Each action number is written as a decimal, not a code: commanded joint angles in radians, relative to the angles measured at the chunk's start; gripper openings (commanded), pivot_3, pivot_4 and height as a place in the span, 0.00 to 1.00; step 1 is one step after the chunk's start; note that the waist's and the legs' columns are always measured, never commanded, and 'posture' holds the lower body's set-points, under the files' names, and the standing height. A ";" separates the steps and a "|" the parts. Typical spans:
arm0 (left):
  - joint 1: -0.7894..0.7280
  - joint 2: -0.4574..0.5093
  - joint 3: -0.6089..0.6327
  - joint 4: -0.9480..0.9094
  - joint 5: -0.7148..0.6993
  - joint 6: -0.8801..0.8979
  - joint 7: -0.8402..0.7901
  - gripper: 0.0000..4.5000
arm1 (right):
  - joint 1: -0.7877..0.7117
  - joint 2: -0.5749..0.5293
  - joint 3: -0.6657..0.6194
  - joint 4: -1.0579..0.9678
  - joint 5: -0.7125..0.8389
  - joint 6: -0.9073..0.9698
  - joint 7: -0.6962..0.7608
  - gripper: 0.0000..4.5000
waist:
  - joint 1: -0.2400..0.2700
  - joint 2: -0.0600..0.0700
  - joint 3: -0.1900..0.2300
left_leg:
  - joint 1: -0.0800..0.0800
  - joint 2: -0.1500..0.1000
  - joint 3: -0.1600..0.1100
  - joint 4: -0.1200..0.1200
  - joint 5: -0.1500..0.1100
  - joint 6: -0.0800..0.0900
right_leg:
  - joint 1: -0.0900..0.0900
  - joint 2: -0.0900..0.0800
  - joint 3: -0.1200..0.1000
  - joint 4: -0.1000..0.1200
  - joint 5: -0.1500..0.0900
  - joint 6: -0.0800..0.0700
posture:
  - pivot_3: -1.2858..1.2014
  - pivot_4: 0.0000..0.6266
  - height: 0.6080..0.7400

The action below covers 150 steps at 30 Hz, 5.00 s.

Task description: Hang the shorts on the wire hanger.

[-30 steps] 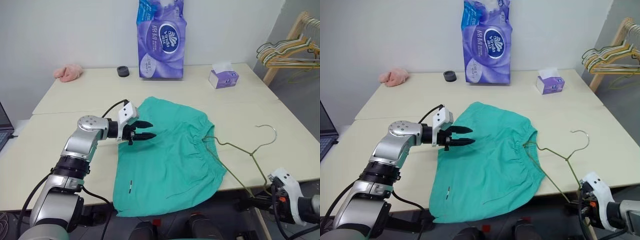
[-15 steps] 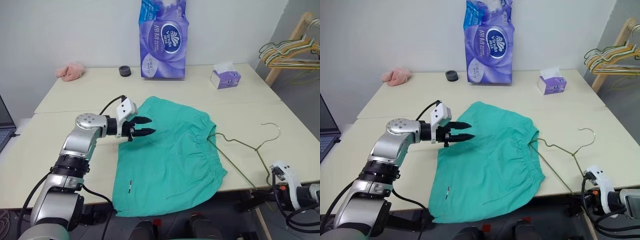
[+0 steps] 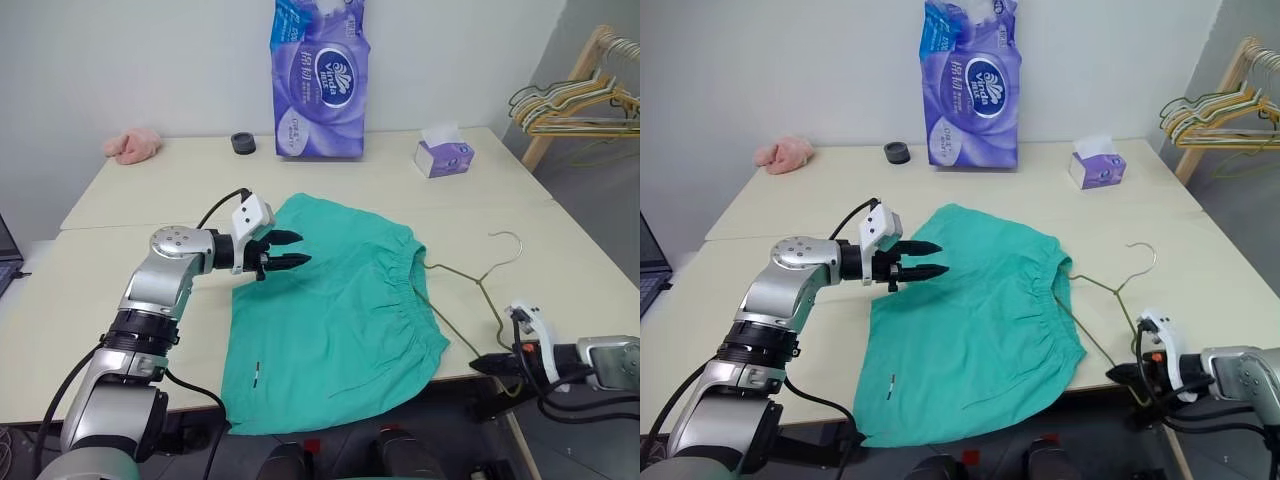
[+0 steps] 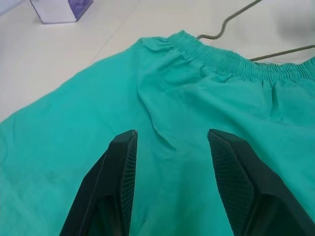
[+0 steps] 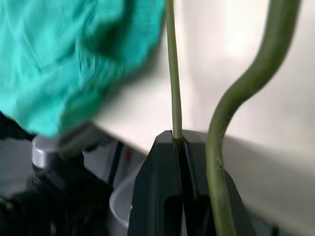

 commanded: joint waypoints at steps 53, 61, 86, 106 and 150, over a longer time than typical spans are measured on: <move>-0.304 -0.046 -0.136 0.277 0.132 -0.337 -0.345 1.00 | -0.260 -0.069 0.471 -0.392 -0.509 -0.548 -0.036 0.00 | -0.003 0.001 0.001 | -0.006 -0.001 -0.002 -0.001 0.000 0.000 | -0.005 0.000 -0.002 -0.001 0.002 -0.001 | 0.46 0.11 1.00; -0.250 -0.026 -0.182 0.233 0.155 -0.325 -0.434 1.00 | -0.253 -0.065 0.471 -0.398 -0.560 -0.580 -0.011 0.00 | -0.008 0.001 0.001 | -0.006 -0.001 -0.002 0.000 0.000 0.000 | -0.005 0.000 -0.002 0.000 0.002 -0.001 | 0.45 0.11 1.00; -0.214 -0.040 -0.175 0.238 0.177 -0.317 -0.401 0.00 | -0.262 -0.131 0.455 -0.370 -0.737 -0.819 0.101 0.31 | -0.009 0.001 0.001 | -0.006 -0.001 -0.001 0.001 0.000 0.000 | -0.005 0.000 -0.002 0.000 0.002 -0.001 | 0.45 0.10 1.00; -0.223 -0.035 -0.165 0.268 0.185 -0.330 -0.363 0.00 | 0.216 0.227 0.047 -0.537 -0.362 -0.377 -0.147 0.98 | -0.008 0.003 0.000 | -0.003 0.000 -0.001 0.003 0.000 0.000 | -0.003 0.002 0.000 0.004 0.002 -0.001 | 0.45 0.12 1.00; -0.204 0.058 -0.152 0.162 0.101 -0.166 -0.456 0.00 | 0.165 0.327 -0.183 -0.349 -0.221 -0.278 -0.383 0.01 | -0.011 0.003 0.000 | -0.003 -0.001 -0.001 0.002 0.000 0.000 | -0.002 0.002 0.000 0.003 0.002 -0.001 | 0.45 0.11 1.00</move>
